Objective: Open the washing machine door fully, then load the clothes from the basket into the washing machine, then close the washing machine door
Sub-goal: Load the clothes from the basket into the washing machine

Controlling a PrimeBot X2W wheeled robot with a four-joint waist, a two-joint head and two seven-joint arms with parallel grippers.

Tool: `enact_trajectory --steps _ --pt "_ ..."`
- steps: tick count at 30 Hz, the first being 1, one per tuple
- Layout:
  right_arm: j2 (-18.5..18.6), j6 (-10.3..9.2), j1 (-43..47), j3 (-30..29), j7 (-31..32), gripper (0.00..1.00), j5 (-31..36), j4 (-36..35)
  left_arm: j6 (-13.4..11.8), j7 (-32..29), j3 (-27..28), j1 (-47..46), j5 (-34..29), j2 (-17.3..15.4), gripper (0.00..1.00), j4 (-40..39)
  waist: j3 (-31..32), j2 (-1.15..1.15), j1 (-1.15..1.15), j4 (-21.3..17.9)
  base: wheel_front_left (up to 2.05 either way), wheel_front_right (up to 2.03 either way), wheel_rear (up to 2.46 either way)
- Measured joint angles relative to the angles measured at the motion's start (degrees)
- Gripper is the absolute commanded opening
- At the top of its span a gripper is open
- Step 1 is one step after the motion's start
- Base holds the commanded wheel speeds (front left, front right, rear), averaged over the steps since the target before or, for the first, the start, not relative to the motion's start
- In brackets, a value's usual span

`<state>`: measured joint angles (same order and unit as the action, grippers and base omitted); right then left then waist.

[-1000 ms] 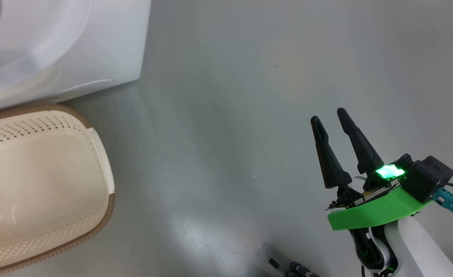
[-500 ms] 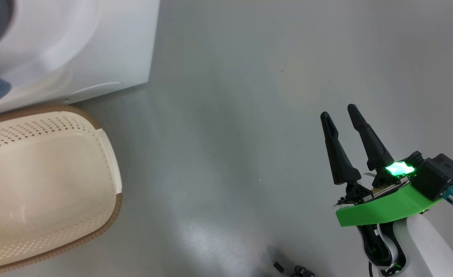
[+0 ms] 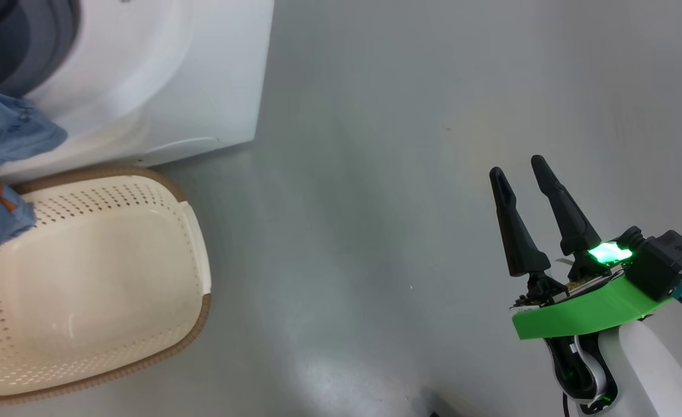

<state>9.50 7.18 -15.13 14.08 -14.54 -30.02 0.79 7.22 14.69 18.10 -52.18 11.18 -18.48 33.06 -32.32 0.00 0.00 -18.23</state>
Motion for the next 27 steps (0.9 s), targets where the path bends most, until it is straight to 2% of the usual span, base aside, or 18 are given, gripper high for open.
enact_trajectory --steps 9,27 --pt "1.2 0.0 0.0 -1.6 0.0 1.0 0.0 0.3 0.1 0.0 0.0 7.3 0.5 1.9 1.0 -3.8 3.4 0.0 0.0 1.3 0.0 0.0 0.0" --pt "3.9 0.0 3.0 -3.4 0.0 1.0 -0.2 1.6 0.1 0.0 -3.5 23.7 2.5 4.8 1.0 -9.1 11.4 0.0 0.0 4.4 0.0 0.0 0.0"
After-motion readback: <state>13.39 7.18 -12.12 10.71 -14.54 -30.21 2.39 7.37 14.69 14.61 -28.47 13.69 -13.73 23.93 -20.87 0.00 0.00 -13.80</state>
